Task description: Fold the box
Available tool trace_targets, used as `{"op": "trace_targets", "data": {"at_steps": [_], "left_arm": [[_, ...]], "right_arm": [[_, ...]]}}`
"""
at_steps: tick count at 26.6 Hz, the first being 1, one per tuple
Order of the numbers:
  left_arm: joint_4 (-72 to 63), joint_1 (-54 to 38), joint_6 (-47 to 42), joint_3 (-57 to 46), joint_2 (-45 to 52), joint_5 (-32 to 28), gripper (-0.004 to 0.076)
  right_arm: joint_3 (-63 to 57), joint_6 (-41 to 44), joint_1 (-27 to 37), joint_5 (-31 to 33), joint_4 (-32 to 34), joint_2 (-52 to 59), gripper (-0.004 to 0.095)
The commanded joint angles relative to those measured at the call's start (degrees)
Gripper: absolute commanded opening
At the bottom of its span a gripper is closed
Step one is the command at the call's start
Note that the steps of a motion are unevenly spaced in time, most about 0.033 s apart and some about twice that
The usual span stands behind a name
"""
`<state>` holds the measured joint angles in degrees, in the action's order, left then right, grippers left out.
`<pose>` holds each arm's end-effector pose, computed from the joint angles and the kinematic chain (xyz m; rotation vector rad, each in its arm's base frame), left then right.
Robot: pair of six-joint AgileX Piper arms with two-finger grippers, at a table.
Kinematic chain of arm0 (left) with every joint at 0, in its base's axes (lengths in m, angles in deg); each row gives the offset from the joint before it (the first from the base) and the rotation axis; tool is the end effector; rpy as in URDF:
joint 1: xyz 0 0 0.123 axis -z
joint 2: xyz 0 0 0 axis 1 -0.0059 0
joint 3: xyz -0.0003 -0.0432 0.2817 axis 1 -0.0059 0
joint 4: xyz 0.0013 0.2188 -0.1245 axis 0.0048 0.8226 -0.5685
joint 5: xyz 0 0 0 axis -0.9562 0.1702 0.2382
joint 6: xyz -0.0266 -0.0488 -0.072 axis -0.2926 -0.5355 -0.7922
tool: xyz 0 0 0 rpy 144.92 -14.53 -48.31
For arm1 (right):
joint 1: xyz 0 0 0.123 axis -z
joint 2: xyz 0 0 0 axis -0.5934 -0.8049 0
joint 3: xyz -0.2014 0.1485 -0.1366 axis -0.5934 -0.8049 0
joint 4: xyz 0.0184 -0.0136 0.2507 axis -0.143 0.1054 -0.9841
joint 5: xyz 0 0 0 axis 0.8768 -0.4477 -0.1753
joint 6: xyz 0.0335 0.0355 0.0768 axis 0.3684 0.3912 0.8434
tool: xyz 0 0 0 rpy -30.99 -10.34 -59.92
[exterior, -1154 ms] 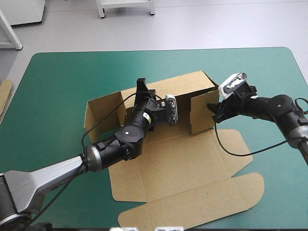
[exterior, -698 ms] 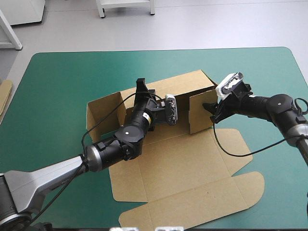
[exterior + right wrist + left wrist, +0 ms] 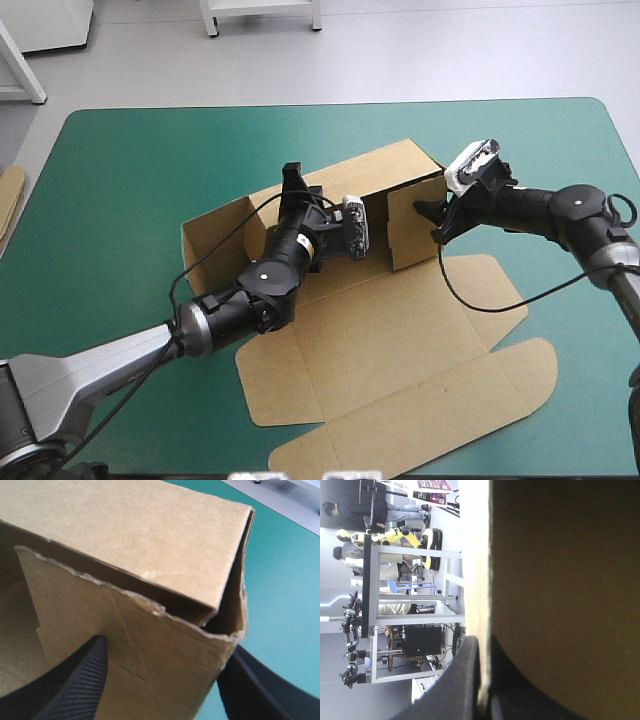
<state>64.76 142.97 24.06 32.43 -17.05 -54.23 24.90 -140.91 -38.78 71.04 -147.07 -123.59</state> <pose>0.2526 -0.2517 0.3112 1.4307 1.3864 0.6955 0.3267 0.0654 0.3019 -0.8727 1.9184 0.3926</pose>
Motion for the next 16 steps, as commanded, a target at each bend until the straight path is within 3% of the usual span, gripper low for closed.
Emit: {"op": "trace_targets", "data": {"at_steps": [1,16], "left_arm": [[2.6,0.2,-1.0,1.6,2.5,-1.0,-0.0008],[4.5,0.2,-2.2,1.6,2.5,-1.3,-0.0008]], "right_arm": [[2.0,-3.7,0.4,0.8,-6.9,1.7,0.0567],[2.0,-9.2,0.4,12.6,-13.3,-2.2,0.0445]]}}
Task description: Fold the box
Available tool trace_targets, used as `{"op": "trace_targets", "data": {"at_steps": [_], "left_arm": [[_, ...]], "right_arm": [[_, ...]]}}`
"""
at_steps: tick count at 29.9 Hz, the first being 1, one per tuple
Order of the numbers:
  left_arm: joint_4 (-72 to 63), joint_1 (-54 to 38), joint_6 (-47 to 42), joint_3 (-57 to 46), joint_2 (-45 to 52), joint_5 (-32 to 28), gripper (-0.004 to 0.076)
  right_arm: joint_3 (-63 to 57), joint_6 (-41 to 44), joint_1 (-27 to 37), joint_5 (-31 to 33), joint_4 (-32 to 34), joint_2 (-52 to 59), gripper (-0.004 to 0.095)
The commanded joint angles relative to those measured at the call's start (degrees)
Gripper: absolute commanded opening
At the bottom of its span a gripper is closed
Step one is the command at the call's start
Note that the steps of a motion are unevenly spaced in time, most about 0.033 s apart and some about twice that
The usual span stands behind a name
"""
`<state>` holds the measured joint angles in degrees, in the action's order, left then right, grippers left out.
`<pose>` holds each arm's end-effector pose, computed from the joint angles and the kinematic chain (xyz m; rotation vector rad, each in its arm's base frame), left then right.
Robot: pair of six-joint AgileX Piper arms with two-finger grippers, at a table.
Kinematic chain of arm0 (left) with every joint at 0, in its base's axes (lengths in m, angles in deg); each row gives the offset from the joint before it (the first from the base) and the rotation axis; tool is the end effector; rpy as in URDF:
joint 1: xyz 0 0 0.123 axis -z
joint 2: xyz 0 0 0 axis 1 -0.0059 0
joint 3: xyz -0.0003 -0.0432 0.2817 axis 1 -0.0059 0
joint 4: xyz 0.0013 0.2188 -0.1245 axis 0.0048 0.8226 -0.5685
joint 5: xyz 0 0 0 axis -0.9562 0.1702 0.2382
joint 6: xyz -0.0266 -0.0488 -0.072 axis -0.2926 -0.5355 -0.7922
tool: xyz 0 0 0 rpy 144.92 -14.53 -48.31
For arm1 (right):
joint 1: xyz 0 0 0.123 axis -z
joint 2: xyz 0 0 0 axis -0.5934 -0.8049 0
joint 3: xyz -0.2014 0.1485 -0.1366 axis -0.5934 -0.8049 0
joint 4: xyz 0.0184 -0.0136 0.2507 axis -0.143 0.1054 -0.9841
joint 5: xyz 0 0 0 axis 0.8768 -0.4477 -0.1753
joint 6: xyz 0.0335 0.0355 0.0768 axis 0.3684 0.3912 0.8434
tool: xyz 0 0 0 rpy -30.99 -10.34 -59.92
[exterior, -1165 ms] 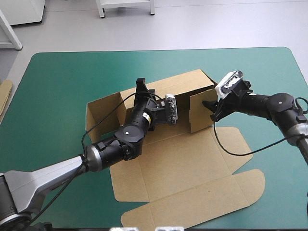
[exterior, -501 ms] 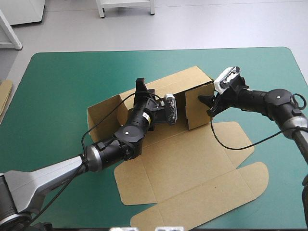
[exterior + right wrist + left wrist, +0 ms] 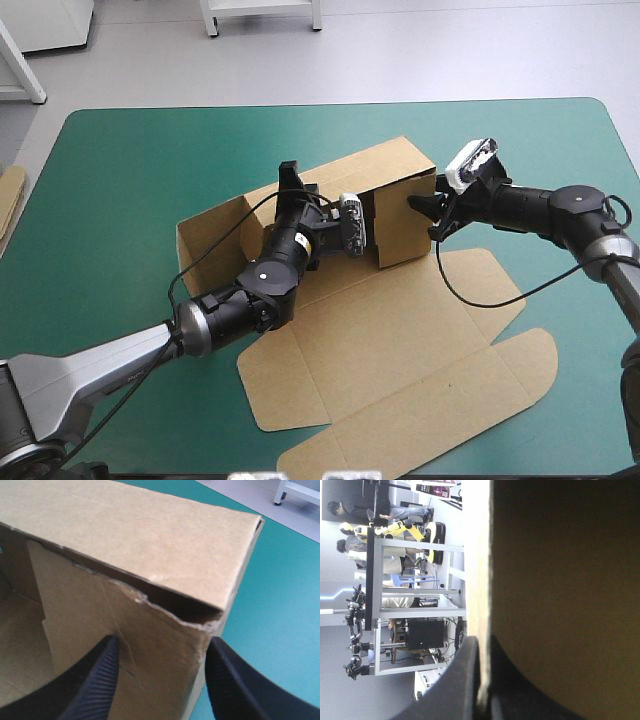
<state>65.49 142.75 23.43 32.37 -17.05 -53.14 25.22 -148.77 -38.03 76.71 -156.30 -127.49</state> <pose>0.2542 -0.2492 0.3117 1.4157 1.3952 0.7183 0.3365 0.0709 0.2894 -0.8882 1.8635 0.5367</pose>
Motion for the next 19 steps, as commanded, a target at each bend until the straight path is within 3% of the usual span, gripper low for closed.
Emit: {"op": "trace_targets", "data": {"at_steps": [1,5,10,19], "left_arm": [[3.8,0.4,-2.1,1.6,2.5,-2.4,-0.0008],[3.8,0.4,-2.4,1.6,2.5,-2.1,-0.0008],[3.8,0.4,-2.4,1.6,2.5,-2.0,-0.0008],[3.8,0.4,-2.4,1.6,2.5,-2.0,-0.0008]], "right_arm": [[1.6,-1.6,-0.4,6.9,-4.6,1.7,0.0445],[1.6,-1.2,-0.4,4.9,-4.6,1.7,0.0477],[1.6,-1.1,-0.4,1.8,-5.4,1.7,0.0654],[1.7,-4.0,-0.4,2.4,-10.1,-0.5,0.0637]]}}
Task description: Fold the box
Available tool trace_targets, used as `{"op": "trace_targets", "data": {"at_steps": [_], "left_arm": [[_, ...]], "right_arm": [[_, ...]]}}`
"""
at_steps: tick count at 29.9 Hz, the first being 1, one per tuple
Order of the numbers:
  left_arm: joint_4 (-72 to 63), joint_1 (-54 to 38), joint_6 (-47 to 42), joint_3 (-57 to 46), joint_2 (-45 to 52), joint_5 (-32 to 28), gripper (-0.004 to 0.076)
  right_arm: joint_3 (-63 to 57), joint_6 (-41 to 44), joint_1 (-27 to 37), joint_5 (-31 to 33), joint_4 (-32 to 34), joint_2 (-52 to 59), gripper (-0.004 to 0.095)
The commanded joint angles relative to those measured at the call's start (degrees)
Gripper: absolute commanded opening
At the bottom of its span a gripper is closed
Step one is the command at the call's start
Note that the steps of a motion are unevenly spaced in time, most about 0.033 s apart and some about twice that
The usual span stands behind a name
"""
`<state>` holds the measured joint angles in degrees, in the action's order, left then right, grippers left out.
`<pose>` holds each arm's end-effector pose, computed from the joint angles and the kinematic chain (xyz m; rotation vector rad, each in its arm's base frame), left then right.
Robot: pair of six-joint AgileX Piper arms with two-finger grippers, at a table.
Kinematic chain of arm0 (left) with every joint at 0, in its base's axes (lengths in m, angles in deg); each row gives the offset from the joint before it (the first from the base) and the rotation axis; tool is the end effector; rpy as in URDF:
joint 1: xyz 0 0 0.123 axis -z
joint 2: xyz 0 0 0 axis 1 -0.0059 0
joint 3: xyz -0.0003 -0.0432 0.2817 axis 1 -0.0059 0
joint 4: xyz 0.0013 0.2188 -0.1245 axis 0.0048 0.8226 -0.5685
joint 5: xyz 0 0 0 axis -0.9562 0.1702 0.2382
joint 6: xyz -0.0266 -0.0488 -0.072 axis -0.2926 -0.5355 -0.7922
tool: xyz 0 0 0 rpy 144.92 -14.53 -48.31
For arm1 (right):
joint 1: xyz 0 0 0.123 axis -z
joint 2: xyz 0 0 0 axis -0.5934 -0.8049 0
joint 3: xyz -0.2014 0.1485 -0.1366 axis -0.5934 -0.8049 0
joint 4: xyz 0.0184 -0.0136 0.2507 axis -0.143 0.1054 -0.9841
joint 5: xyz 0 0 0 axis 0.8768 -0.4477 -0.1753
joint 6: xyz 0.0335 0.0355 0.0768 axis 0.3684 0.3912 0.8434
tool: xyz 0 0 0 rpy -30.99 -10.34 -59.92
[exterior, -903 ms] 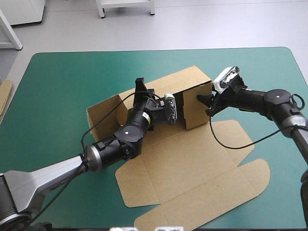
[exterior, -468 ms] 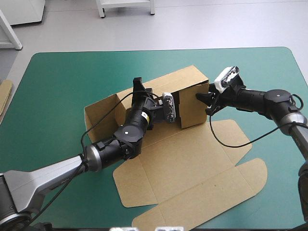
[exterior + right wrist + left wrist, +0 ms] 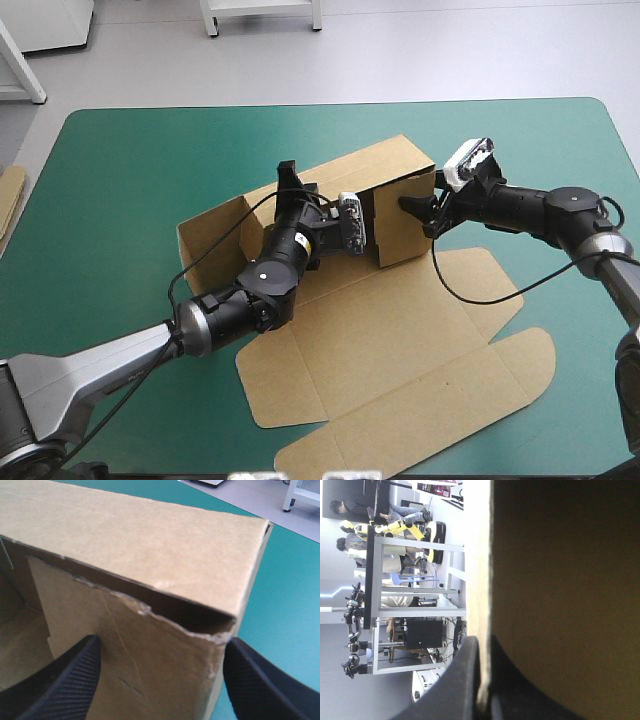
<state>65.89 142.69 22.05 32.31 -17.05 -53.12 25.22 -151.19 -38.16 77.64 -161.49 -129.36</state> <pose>0.2545 -0.2488 0.3117 1.3986 1.4047 0.7089 0.3428 0.0741 0.2836 -0.8431 1.8447 0.5969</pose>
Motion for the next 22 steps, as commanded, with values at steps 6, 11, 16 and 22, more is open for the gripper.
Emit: {"op": "trace_targets", "data": {"at_steps": [6,11,16,22], "left_arm": [[3.4,0.5,-1.0,1.7,2.5,-2.0,-0.0008],[3.4,0.5,-0.8,1.7,2.5,-2.0,-0.0008],[3.4,0.5,-1.0,1.7,2.5,-2.0,-0.0008],[3.2,0.5,-1.1,1.7,2.5,-1.9,-0.0008]], "right_arm": [[1.8,-2.5,-0.3,1.5,-6.2,0.6,0.0513],[1.8,-4.1,-0.3,1.6,-7.7,0.6,0.042],[1.8,-4.0,-0.3,1.6,-6.9,0.6,0.0336],[1.8,-1.7,-0.4,1.9,-4.4,0.6,0.0246]]}}
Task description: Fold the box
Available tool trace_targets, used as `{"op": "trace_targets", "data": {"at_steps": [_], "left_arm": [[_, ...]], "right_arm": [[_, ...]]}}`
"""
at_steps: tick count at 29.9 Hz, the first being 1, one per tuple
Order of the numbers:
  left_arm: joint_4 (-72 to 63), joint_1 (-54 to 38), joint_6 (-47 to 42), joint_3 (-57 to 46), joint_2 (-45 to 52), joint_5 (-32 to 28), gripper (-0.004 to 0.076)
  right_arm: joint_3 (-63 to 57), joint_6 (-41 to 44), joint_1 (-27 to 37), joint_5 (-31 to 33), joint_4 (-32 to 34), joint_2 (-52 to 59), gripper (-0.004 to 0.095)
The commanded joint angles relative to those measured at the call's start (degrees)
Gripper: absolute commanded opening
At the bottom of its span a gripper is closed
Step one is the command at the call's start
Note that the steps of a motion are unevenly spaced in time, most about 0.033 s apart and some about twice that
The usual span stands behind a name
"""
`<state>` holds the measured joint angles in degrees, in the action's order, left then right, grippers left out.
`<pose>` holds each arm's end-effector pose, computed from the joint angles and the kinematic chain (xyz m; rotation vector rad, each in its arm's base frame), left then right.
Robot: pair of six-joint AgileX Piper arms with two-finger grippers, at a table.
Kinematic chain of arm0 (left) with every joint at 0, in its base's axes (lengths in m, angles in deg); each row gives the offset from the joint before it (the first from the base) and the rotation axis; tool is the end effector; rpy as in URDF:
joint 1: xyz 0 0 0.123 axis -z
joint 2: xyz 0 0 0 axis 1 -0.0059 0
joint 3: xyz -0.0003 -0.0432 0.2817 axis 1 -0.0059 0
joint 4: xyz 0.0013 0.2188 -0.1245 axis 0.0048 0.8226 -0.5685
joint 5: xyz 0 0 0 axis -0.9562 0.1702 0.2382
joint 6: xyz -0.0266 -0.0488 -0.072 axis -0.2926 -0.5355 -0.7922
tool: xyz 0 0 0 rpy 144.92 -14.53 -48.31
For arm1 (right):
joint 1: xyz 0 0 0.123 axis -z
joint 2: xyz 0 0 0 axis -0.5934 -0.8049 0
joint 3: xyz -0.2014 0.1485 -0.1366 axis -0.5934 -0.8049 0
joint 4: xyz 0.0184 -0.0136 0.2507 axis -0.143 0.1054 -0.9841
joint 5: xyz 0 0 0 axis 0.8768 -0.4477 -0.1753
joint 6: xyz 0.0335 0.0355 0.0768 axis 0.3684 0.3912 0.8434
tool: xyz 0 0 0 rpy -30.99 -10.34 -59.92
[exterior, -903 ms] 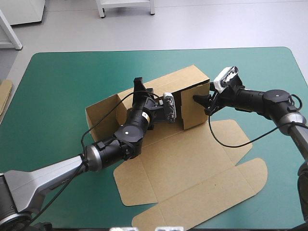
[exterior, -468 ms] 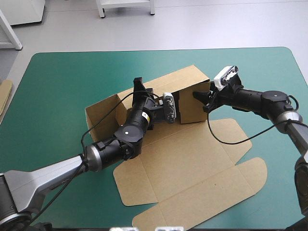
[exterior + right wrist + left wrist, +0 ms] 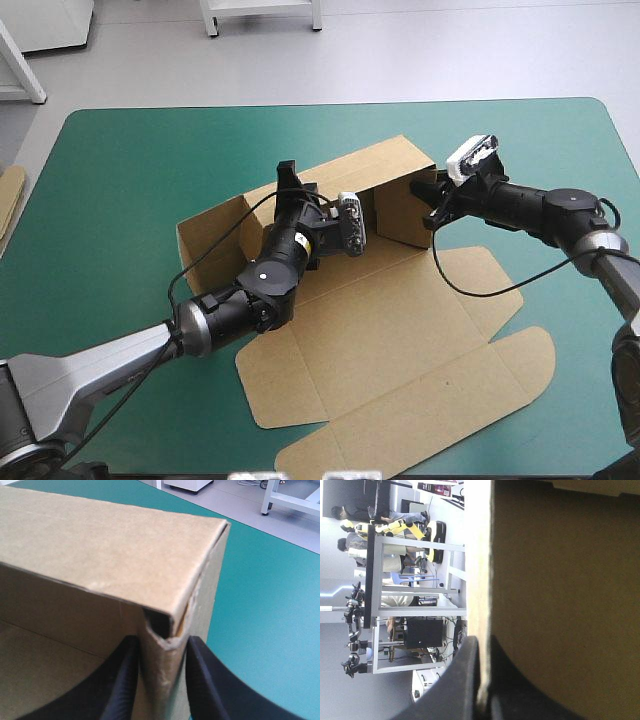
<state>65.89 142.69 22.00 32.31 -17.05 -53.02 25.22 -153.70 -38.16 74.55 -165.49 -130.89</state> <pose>0.2545 -0.2487 0.3117 1.3971 1.4062 0.7100 0.3522 0.0714 0.2772 -0.7767 1.8490 0.5653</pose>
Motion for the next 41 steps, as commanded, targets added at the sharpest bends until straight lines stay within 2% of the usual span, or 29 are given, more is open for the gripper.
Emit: {"op": "trace_targets", "data": {"at_steps": [1,7,11,21,24,27,30,31,38,41], "left_arm": [[3.2,0.5,-1.1,1.7,2.5,-2.0,-0.0008],[3.2,0.5,-1.1,1.7,2.5,-1.6,-0.0008],[3.2,0.5,-1.1,1.7,2.5,-1.6,-0.0008],[3.5,0.5,-1.1,1.7,2.5,-2.5,0.0],[3.9,0.5,-1.1,1.7,2.5,-2.6,0.0077],[3.7,1.1,-1.1,1.7,2.7,-2.6,0.026],[3.4,2.8,-1.1,1.7,2.8,-3.0,0.0408],[3.4,3.5,-1.1,1.7,3.0,-3.0,0.0432],[3.4,8.8,-1.7,1.8,4.9,-8.2,0.0447],[3.4,9.6,-6.0,2.7,5.9,-9.9,0.0447]], "right_arm": [[1.8,1.1,-0.5,4.9,0.8,2.2,0.0233],[1.8,4.2,-0.9,4.6,5.0,2.3,0.0117],[1.8,4.3,-0.9,5.6,5.2,2.3,-0.0019],[1.8,8.5,-0.9,7.0,9.3,2.3,-0.0017],[1.8,9.5,-0.9,7.0,10.2,2.3,-0.0017],[1.8,11.0,-0.9,5.7,10.1,2.3,-0.0017],[1.8,11.5,-0.9,4.7,10.1,2.3,-0.0017],[1.8,11.6,-0.9,4.6,10.1,2.3,-0.0017],[1.8,12.8,-0.9,2.9,10.1,2.3,-0.0017],[1.8,13.1,-0.9,2.8,10.1,2.3,-0.0017]]}}
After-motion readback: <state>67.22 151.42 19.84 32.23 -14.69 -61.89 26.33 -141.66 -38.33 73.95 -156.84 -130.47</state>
